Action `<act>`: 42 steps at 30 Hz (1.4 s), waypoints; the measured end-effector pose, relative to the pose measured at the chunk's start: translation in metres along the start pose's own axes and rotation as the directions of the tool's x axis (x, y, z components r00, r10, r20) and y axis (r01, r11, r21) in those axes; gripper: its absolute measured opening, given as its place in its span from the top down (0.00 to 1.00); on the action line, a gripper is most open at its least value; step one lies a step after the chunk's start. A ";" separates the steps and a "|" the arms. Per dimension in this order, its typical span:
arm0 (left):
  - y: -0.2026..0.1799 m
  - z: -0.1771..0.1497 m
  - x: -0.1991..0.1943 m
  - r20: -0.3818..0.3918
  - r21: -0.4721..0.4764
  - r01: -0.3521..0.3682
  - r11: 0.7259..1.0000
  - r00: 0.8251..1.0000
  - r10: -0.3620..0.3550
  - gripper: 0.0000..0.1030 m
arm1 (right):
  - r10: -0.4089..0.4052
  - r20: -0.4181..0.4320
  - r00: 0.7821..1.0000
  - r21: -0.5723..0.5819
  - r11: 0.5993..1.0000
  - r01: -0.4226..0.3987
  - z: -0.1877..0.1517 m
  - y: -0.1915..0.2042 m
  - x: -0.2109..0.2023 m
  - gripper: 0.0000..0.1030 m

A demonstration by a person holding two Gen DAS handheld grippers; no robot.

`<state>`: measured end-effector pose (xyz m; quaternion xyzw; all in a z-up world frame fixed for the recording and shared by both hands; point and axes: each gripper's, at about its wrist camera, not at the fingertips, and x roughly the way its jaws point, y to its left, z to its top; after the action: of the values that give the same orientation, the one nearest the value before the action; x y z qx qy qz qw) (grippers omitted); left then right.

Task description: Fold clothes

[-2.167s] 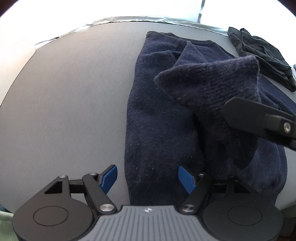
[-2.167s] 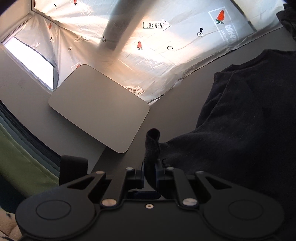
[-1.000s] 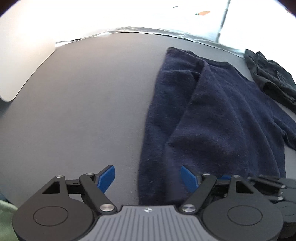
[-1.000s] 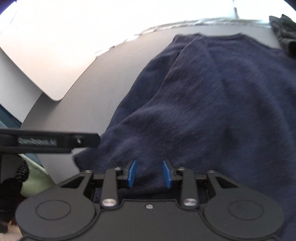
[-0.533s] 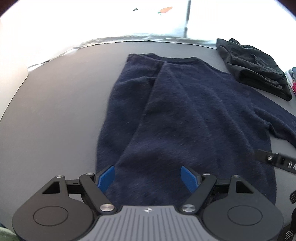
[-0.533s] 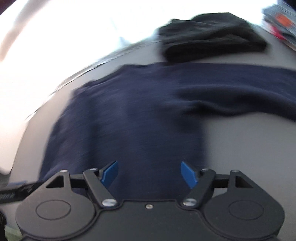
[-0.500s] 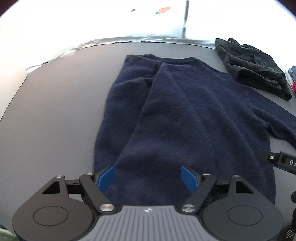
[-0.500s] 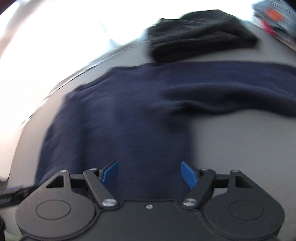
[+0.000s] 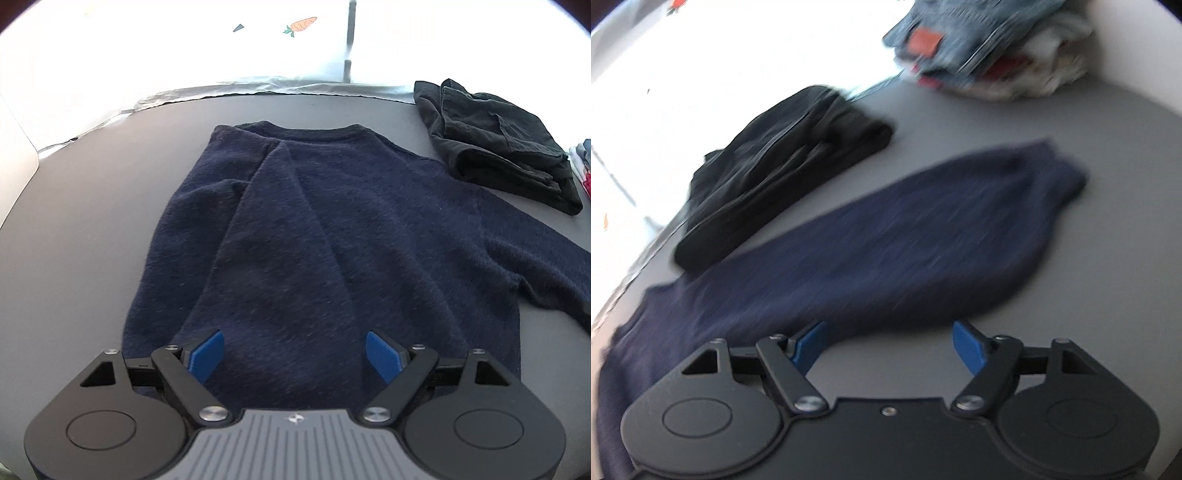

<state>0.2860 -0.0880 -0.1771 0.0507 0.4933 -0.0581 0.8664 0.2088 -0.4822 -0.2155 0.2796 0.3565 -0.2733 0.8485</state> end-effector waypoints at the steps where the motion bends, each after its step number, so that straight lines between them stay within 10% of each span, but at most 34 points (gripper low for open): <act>1: -0.002 0.001 0.001 -0.001 -0.005 -0.001 1.000 1.000 0.001 0.18 | -0.029 0.017 0.999 0.002 1.000 0.029 0.006 -0.006 0.002 0.26; 11: -0.001 0.009 0.009 -0.022 -0.068 -0.064 0.996 0.998 0.063 0.17 | -0.081 0.102 0.991 0.141 0.988 0.067 0.036 -0.055 0.027 0.27; 15: -0.001 0.012 0.011 -0.024 -0.051 -0.091 0.995 0.996 0.089 0.17 | -0.039 0.124 0.992 0.239 0.971 0.008 0.042 -0.070 0.028 0.80; 19: 0.002 0.010 0.010 -0.023 -0.043 -0.093 0.995 0.996 0.092 0.17 | 0.150 0.152 0.977 0.480 0.853 -0.206 0.038 -0.103 0.030 0.94; 25: 0.012 0.003 0.002 -0.019 -0.038 -0.082 0.996 0.997 0.081 0.17 | 0.388 0.352 0.852 0.711 0.482 -0.513 0.009 -0.120 0.023 0.95; 29: 0.024 0.000 -0.005 -0.009 -0.024 -0.063 0.998 0.998 0.063 0.17 | 0.482 0.401 0.779 0.752 0.313 -0.581 -0.010 -0.099 0.020 0.95; 36: 0.055 -0.009 -0.016 0.002 -0.035 -0.065 0.997 0.998 0.065 0.17 | 0.671 0.287 0.684 0.767 0.267 -0.583 -0.040 -0.010 0.015 0.95; 42: 0.092 -0.018 -0.024 0.012 -0.060 -0.087 0.994 0.996 0.088 0.17 | 0.823 0.095 0.560 0.737 0.320 -0.595 -0.069 0.090 0.009 0.95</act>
<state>0.2719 0.0066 -0.1629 0.0462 0.4858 -0.0057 0.8728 0.2421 -0.3758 -0.2379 0.7435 0.1849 0.0659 0.6393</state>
